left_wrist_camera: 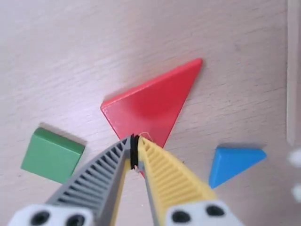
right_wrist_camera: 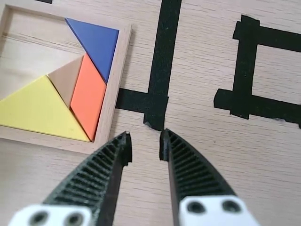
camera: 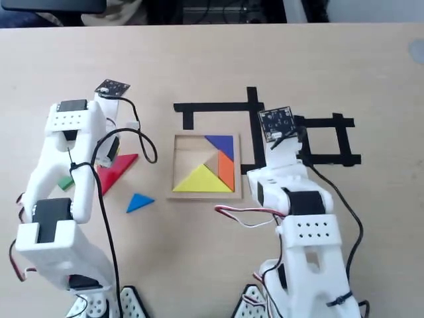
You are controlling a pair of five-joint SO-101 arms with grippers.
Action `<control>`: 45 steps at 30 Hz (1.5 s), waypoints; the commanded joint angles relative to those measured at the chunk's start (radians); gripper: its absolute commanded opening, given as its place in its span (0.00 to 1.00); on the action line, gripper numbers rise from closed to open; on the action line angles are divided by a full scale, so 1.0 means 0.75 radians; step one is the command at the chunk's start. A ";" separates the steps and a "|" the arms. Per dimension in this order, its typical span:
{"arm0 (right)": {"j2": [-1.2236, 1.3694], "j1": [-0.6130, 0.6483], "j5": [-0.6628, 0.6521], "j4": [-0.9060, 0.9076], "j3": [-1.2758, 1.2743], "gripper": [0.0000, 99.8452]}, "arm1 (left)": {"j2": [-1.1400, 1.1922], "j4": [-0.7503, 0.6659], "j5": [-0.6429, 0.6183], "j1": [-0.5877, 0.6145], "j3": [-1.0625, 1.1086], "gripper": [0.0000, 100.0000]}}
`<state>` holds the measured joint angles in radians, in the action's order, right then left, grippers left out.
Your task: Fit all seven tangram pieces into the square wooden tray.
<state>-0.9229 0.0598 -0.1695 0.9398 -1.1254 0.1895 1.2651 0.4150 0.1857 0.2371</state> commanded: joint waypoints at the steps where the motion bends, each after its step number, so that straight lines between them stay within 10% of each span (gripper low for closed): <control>1: -0.021 0.012 0.004 -0.025 0.003 0.12 | -0.068 -0.014 0.004 0.007 0.036 0.03; 10: -0.028 0.010 0.012 -0.252 -0.146 0.12 | -0.145 -0.295 -0.383 -0.034 0.396 0.03; 23: -0.028 0.008 0.014 -0.409 -0.265 0.12 | -0.741 -0.720 -0.399 0.083 0.995 0.03; 45: -0.028 0.004 0.014 -0.403 -0.259 0.12 | -0.798 -0.732 -0.393 0.056 1.038 0.03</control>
<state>-0.9244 0.0598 -0.1695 0.6513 -1.3295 -0.3782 0.7296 0.1266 0.2348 1.0226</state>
